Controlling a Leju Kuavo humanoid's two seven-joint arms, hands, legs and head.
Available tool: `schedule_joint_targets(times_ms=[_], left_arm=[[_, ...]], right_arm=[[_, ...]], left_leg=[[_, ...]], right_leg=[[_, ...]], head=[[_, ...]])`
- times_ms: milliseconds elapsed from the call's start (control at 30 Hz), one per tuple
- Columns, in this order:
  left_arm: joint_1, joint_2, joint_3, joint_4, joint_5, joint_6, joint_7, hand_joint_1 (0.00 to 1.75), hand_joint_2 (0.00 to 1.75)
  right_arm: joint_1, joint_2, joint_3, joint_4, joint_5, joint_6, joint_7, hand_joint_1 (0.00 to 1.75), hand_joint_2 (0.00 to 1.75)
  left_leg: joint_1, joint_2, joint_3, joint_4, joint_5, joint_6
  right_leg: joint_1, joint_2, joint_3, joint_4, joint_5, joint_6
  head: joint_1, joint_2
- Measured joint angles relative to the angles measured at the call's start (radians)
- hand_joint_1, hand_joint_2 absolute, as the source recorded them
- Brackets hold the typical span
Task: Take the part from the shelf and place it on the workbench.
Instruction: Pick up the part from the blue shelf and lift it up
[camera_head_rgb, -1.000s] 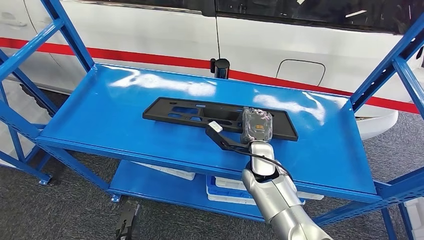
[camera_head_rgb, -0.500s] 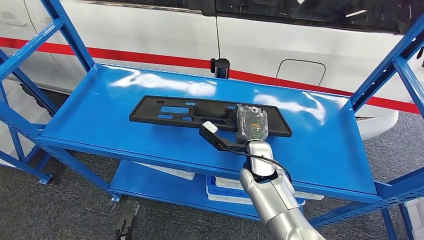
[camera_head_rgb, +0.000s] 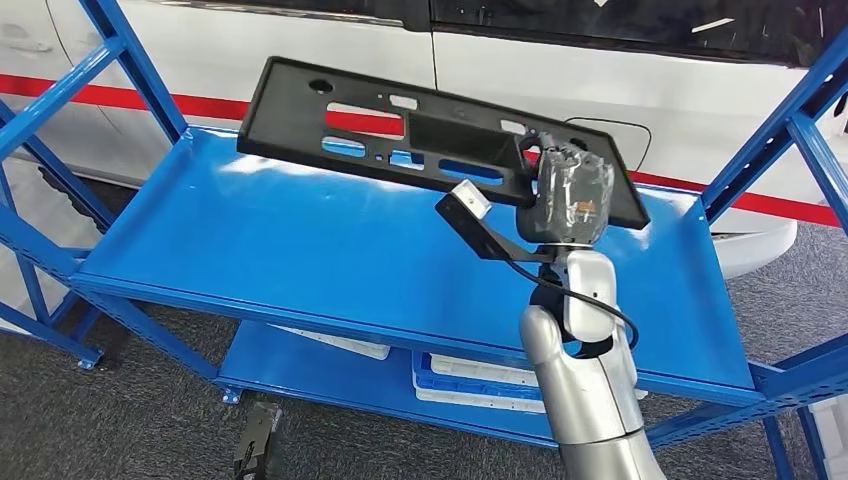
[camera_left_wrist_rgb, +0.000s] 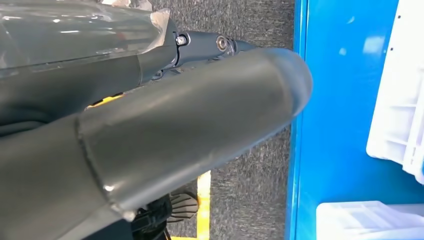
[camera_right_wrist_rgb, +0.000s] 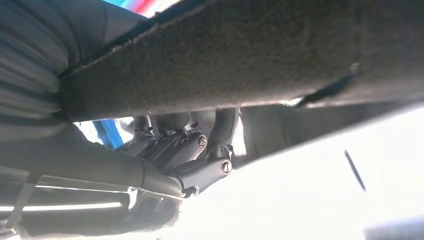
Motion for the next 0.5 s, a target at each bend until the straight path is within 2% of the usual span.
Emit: schedule_joint_targets(times_ms=[33, 167, 300, 500], left_arm=[[0.0, 0.0, 0.001, 0.0, -0.004, -0.012, 0.007, 0.0, 0.0], [0.001, -0.001, 0.0, 0.0, -0.038, -0.042, 0.018, 0.0, 1.75], [0.0, -0.004, -0.001, 0.0, -0.066, -0.027, 0.009, 0.0, 1.75], [-0.002, -0.01, -0.007, 0.0, -0.093, 0.033, 0.009, 0.0, 1.75]], right_arm=[[-0.003, -0.006, -0.003, -0.045, -0.008, 0.002, -0.007, 1.75, 1.75], [-0.026, -0.029, -0.011, -0.194, -0.069, 0.005, -0.025, 1.75, 1.75], [-0.041, -0.053, -0.013, -0.275, -0.115, 0.005, -0.035, 1.75, 1.75], [-0.059, -0.078, -0.014, -0.299, -0.211, -0.02, -0.052, 1.75, 1.75]], left_leg=[[0.0, 0.0, 0.0, 0.0, 0.0, 0.0], [0.0, 0.0, 0.0, 0.0, 0.0, 0.0], [0.0, 0.0, 0.0, 0.0, 0.0, 0.0], [0.0, 0.0, 0.0, 0.0, 0.0, 0.0]], right_leg=[[0.0, 0.0, 0.0, 0.0, 0.0, 0.0], [0.0, 0.0, -0.001, 0.0, 0.0, 0.0], [0.0, 0.0, -0.001, 0.0, 0.0, 0.0], [0.0, 0.0, 0.0, 0.0, 0.0, 0.0]], head=[[0.0, 0.0], [0.0, 0.0], [0.0, 0.0], [0.0, 0.0]])
